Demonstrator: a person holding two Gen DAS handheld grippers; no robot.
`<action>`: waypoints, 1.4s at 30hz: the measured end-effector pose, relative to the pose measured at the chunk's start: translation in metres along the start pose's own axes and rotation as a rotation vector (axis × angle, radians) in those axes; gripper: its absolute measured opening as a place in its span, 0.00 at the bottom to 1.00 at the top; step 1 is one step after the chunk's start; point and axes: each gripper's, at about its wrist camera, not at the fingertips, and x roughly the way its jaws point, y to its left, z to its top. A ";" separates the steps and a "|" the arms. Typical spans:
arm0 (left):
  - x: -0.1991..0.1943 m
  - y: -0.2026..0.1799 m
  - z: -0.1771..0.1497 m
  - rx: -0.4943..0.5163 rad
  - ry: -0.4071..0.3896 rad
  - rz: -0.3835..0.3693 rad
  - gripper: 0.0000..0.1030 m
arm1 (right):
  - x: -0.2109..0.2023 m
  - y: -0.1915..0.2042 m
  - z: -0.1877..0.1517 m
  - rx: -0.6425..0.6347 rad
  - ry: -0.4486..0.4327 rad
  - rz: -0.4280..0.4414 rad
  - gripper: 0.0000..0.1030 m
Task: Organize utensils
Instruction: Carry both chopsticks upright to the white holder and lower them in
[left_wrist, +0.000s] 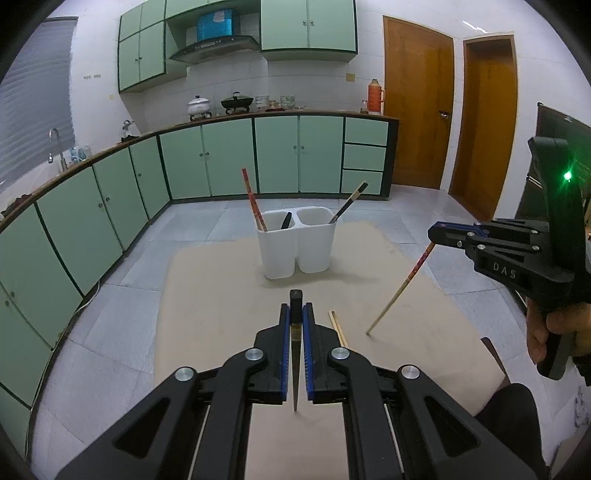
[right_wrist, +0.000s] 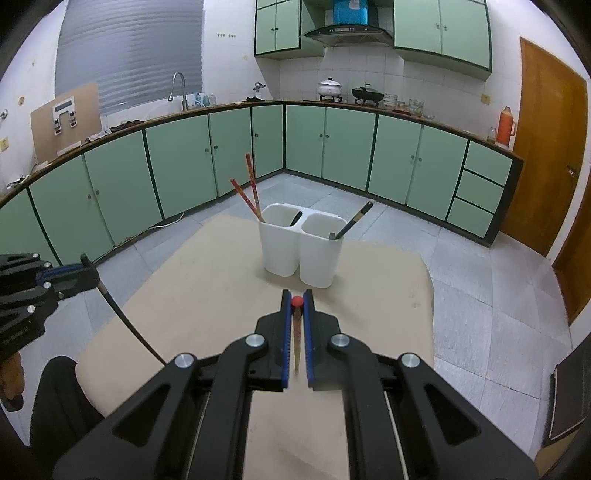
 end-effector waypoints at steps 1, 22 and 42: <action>0.000 0.000 0.001 0.000 0.003 -0.005 0.06 | -0.002 -0.001 0.003 0.000 0.001 0.001 0.05; -0.006 0.028 0.088 0.004 -0.001 -0.070 0.06 | -0.030 -0.022 0.075 -0.003 0.060 0.032 0.05; 0.019 0.037 0.199 -0.026 -0.137 -0.072 0.06 | -0.029 -0.040 0.169 0.029 0.065 0.048 0.05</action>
